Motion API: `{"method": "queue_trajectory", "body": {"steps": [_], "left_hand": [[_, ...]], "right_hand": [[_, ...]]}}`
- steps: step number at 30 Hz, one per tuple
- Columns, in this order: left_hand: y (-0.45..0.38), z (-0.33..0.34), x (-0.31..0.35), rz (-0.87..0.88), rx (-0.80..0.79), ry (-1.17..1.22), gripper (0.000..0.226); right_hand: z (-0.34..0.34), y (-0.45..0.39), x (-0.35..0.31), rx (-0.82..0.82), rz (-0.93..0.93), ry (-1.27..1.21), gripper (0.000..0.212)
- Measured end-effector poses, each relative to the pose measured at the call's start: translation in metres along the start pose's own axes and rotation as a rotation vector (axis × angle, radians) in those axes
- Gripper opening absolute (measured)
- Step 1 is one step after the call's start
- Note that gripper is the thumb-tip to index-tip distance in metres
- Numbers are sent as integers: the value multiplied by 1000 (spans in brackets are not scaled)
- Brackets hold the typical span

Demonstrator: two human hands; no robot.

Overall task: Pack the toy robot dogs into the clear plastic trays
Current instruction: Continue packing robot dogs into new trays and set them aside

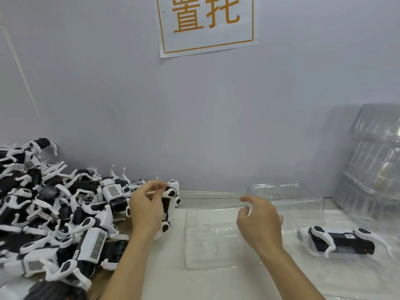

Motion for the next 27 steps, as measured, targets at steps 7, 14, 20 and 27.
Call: {"method": "queue_trajectory", "body": {"steps": [7,14,20,27], "left_hand": [[1,-1,29,-102,29,478,46],[0,10,24,-389,16,958,29],[26,57,16,-693,-118,1180,27],[38,76,15,-687,-190,1063,20]], "right_hand": [[-7,5,-25,127,-220,34,31],[5,24,-67,12,-541,-144,48],[14,31,-77,-71,-654,-186,89],[9,26,-70,-41,-624,-402,68]]}}
Point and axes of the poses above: each hand's wrist, its own y-axis away from the middle knuckle, its own z-axis out of the palm, x = y × z, the point moved 9 cm from there along -y, towards the middle knuckle, and after that the axes turned 1 degree about -z, right-handed, at the moved point
